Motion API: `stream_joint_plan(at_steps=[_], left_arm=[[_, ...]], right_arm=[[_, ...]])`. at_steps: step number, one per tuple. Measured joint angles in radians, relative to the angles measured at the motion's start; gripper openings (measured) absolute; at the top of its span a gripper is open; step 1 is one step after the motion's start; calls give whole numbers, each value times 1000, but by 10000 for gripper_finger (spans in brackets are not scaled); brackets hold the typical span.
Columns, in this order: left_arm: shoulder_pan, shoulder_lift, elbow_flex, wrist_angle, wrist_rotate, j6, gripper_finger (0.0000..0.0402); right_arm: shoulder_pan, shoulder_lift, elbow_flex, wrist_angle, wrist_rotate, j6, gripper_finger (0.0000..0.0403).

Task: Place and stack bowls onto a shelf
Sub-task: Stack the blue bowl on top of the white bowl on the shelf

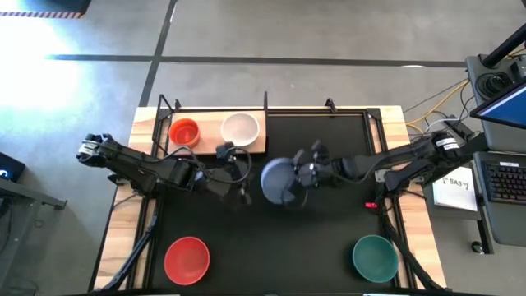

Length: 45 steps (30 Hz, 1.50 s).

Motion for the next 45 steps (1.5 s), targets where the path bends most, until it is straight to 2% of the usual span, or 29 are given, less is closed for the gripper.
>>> stream_joint_plan(at_steps=[3, 5, 10, 13, 18, 22, 39, 45], left_arm=[[4, 0, 0, 108, -176, 175, 51], [13, 0, 0, 186, -233, 260, 51], [37, 4, 0, 361, -241, 424, 51], [54, 8, 0, 434, -241, 516, 51], [91, 8, 0, 537, -259, 626, 51], [117, 8, 0, 593, -274, 672, 51], [208, 8, 0, 596, -269, 618, 50], [213, 8, 0, 592, -296, 618, 22]], right_arm=[[-39, -31, 0, 37, 144, -79, 9], [-58, -54, 0, 90, 228, -145, 9], [-80, -88, 0, 315, 431, -380, 9], [-85, -83, 0, 520, 493, -586, 9], [-86, -43, 0, 839, 495, -852, 9], [-86, -11, 0, 981, 489, -976, 9], [-91, 15, 0, 1097, 388, -983, 9], [-90, 38, 0, 1096, 359, -982, 10]])
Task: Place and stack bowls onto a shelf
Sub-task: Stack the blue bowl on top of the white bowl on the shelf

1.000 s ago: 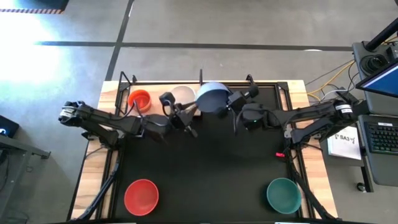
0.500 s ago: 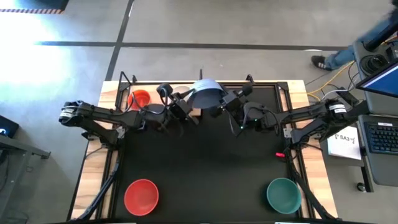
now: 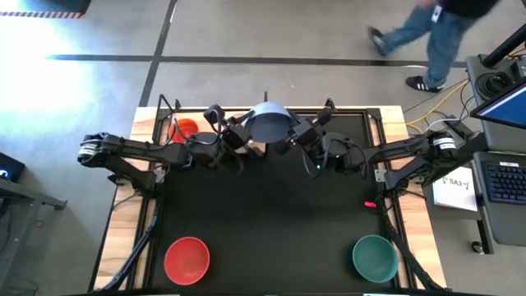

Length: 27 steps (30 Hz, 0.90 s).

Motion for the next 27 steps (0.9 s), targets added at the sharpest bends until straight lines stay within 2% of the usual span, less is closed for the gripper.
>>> stream_joint_plan(at_steps=[2, 9, 15, 19, 22, 27], left_arm=[[2, 1, 0, -4, -11, 2, 10], [3, 7, 0, -32, -57, -3, 2], [5, 7, 0, -60, -61, -52, 2], [4, 8, 0, -88, -48, -98, 2], [3, 8, 0, -126, -48, -139, 2], [3, 8, 0, -215, -51, -212, 1]], right_arm=[[0, 8, 0, 0, 3, 3, 10], [0, 14, 0, -2, 4, 4, 20], [4, 4, 0, -4, -68, -7, 80], [6, 3, 0, -13, -75, -4, 128], [8, 2, 0, -76, -70, 43, 155], [7, 0, 0, -207, -121, 171, 186]])
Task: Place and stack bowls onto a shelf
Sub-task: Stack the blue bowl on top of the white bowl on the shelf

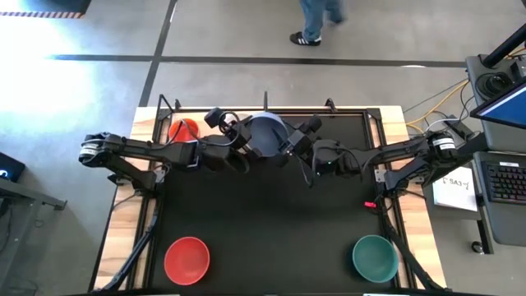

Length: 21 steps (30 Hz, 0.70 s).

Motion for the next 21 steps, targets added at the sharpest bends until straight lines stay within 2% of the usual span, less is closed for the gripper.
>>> stream_joint_plan(at_steps=[5, 11, 15, 17, 21], left_arm=[[0, 0, 0, -111, 0, -125, 1], [-1, 0, 0, -320, -2, -330, 1], [-1, 0, 0, -463, -3, -466, 0], [-1, 0, 0, -518, -3, -512, 0], [11, 0, 0, -584, -3, -560, 0]], right_arm=[[0, 9, 0, -9, 2, -7, 202], [-1, 9, 0, -12, 0, -75, 203], [-6, 1, 0, -72, -17, -55, 203], [-12, 0, 0, -134, -71, -9, 203], [-44, 0, 0, -281, -266, 122, 203]])
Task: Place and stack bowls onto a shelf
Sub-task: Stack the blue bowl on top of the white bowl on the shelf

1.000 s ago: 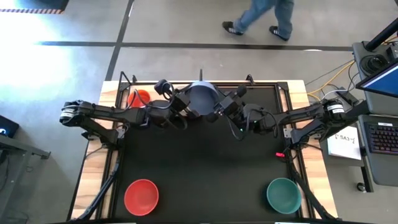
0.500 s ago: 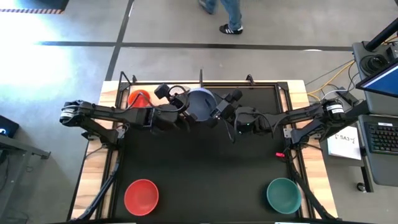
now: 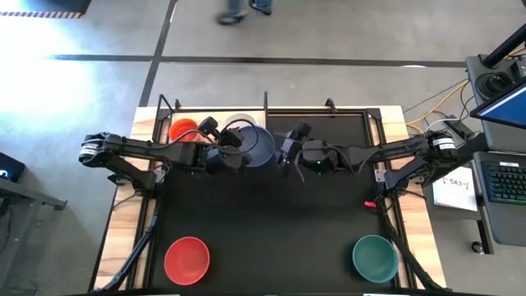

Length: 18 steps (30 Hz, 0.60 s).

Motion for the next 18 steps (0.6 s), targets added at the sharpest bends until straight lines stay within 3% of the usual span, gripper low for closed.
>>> stream_joint_plan(at_steps=[3, 8, 13, 18], left_arm=[[26, -7, 0, -33, 12, -31, 0], [130, -33, 0, -96, 203, -56, 0], [284, -58, 0, -127, 316, -60, 0], [468, -59, 0, -125, 584, -65, 0]], right_arm=[[-27, -3, 0, -81, -118, 81, 203], [-65, -53, 0, -226, -225, 136, 203], [-95, -140, 0, -407, -347, 254, 203], [-102, -212, 0, -592, -503, 433, 203]])
